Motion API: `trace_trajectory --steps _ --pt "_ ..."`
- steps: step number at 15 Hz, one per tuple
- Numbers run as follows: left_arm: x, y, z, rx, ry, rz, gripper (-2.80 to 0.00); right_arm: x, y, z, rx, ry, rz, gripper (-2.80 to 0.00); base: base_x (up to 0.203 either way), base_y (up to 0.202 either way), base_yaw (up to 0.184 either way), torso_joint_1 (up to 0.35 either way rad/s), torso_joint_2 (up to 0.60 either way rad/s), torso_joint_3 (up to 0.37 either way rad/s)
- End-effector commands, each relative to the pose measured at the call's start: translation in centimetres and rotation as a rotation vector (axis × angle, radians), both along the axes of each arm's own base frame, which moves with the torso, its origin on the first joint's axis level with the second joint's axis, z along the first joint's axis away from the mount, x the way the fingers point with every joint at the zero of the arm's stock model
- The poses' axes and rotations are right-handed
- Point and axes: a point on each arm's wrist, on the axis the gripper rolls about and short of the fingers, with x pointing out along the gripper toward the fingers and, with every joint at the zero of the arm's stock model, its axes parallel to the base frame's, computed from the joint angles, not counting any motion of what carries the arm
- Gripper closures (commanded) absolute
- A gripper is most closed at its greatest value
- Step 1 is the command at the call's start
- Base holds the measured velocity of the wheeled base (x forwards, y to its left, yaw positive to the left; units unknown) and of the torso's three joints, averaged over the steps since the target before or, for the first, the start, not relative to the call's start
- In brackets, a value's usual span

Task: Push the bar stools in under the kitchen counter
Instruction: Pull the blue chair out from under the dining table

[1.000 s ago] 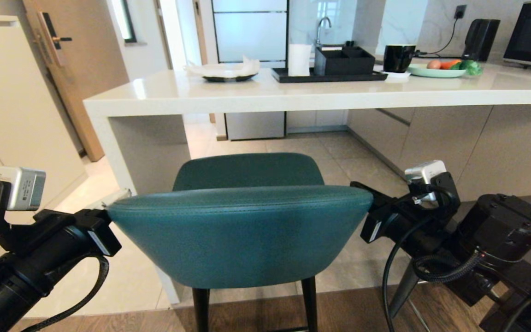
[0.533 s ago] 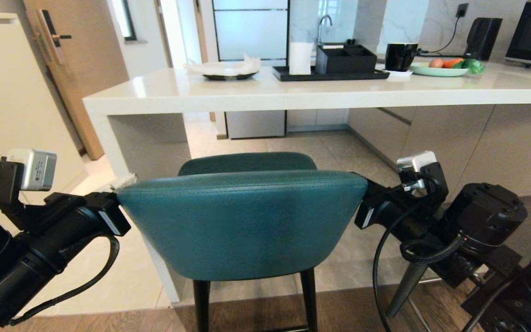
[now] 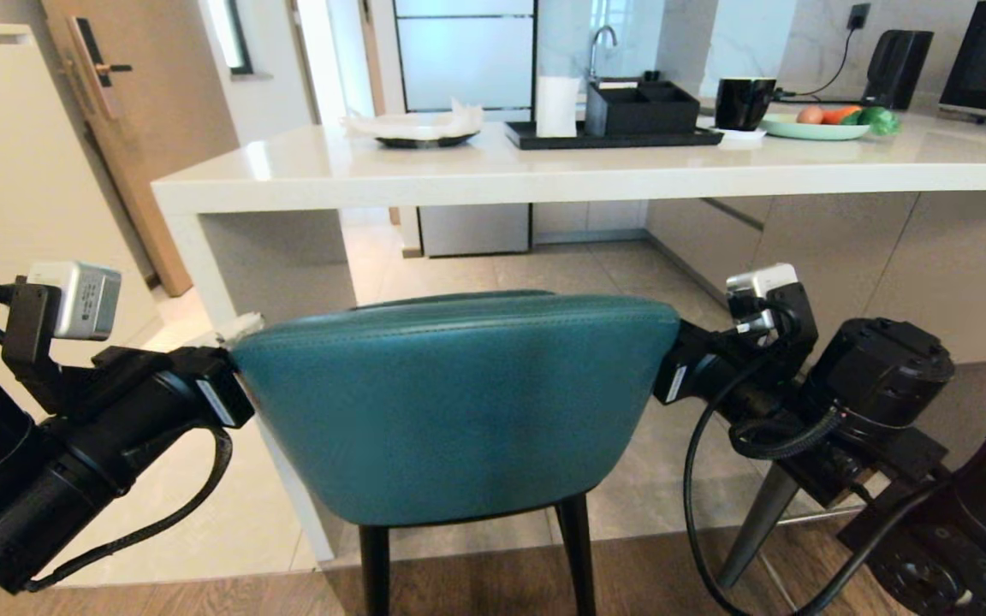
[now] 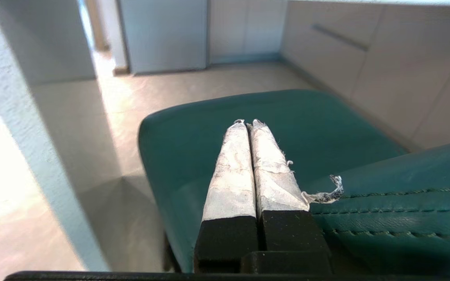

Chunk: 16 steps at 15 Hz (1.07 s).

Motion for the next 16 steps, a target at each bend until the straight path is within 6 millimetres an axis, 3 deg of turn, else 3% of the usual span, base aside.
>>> trace_trajectory --steps 1,4,7,12,16 --pt "-0.3 -0.1 1.3 0.002 0.009 0.025 0.0 0.3 0.4 1.1 0.017 -0.029 0.01 0.0 0.0 0.0 0.0 0.0 0.0 0.0" --pt "-0.2 0.0 1.3 0.004 0.016 0.037 0.0 -0.6 1.2 1.7 0.026 -0.035 0.014 0.0 0.0 0.0 0.0 0.0 0.0 0.0" --pt "0.7 0.2 0.7 0.012 0.041 0.057 0.0 -3.2 2.4 2.9 0.02 -0.015 0.038 0.0 0.0 0.0 0.0 0.0 0.0 0.0" --pt "2.5 -0.1 0.3 0.006 0.069 0.071 0.0 -4.9 2.1 3.4 0.011 -0.01 0.052 0.0 0.0 0.0 0.0 0.0 0.0 0.0" --pt "1.5 -0.3 0.3 -0.009 0.071 0.044 0.0 -5.5 1.7 2.9 0.001 0.009 0.055 0.0 0.0 0.0 0.0 0.0 0.0 0.0"
